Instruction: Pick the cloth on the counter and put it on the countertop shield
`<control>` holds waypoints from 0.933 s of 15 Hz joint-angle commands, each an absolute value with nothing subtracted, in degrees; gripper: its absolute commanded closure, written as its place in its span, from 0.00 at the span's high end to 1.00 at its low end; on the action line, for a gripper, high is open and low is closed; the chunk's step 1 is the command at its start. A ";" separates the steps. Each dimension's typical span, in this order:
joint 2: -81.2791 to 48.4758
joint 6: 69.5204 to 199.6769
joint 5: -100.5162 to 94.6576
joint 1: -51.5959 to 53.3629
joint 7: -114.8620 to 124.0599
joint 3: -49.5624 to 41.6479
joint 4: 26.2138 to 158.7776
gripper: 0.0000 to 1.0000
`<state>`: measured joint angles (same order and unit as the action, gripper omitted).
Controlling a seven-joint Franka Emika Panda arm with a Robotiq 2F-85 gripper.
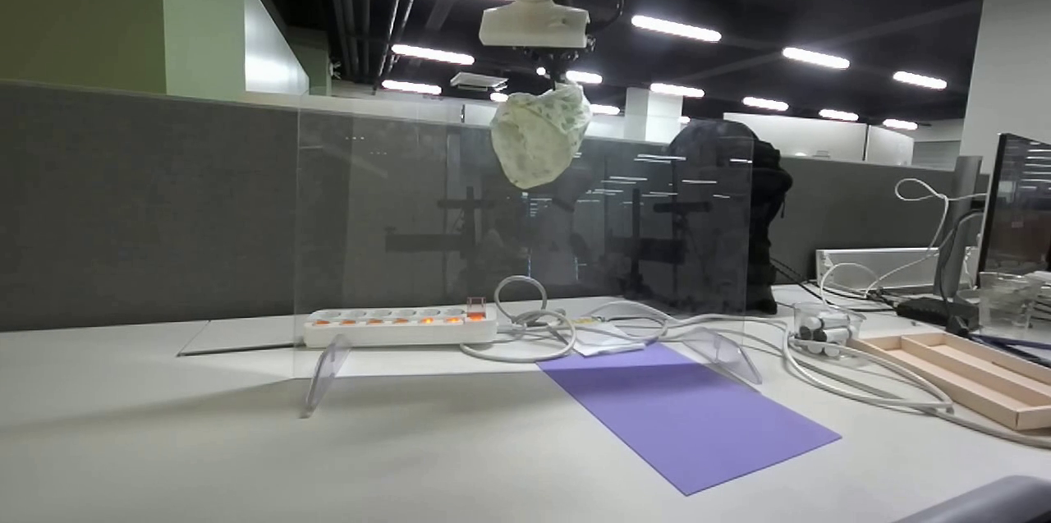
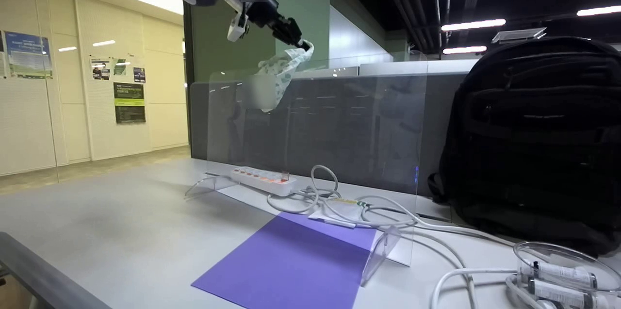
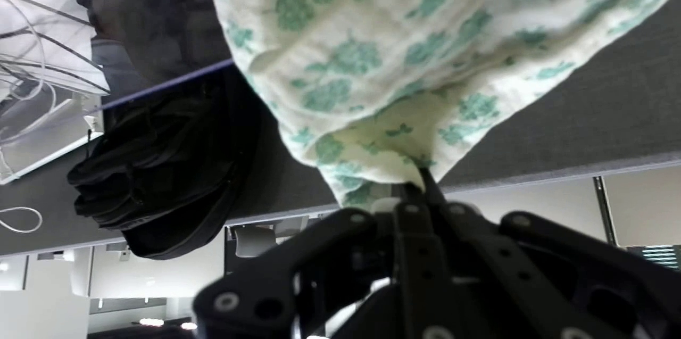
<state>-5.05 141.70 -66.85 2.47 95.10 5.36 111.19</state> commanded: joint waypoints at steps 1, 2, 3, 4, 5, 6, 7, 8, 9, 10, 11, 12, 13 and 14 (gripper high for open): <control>-6.54 136.60 -68.15 3.98 103.59 4.22 108.51 0.00; -6.71 135.81 -68.18 4.07 104.77 4.15 108.34 0.00; -6.87 135.56 -67.84 4.11 105.07 4.11 108.29 0.00; -6.91 135.51 -67.40 4.12 105.06 4.12 108.31 0.26; -6.93 135.67 -67.38 4.13 105.40 4.10 108.30 0.27; -6.85 136.16 -67.31 4.06 105.54 4.08 108.38 0.32; -6.79 136.29 -67.53 4.03 105.92 4.03 108.34 0.40; -6.70 136.17 -67.65 4.06 106.29 4.02 108.30 0.47; -6.64 136.08 -67.69 4.08 106.64 4.03 108.18 0.55; -6.58 135.82 -67.60 4.12 106.85 4.05 108.01 0.61; -6.58 135.45 -67.50 4.17 106.94 4.08 107.78 0.67; -6.52 135.55 -67.82 4.19 106.90 4.08 107.62 0.74; -6.47 135.58 -68.27 4.22 106.98 4.07 107.49 0.81; -6.31 136.10 -69.10 4.24 106.72 4.05 107.52 0.87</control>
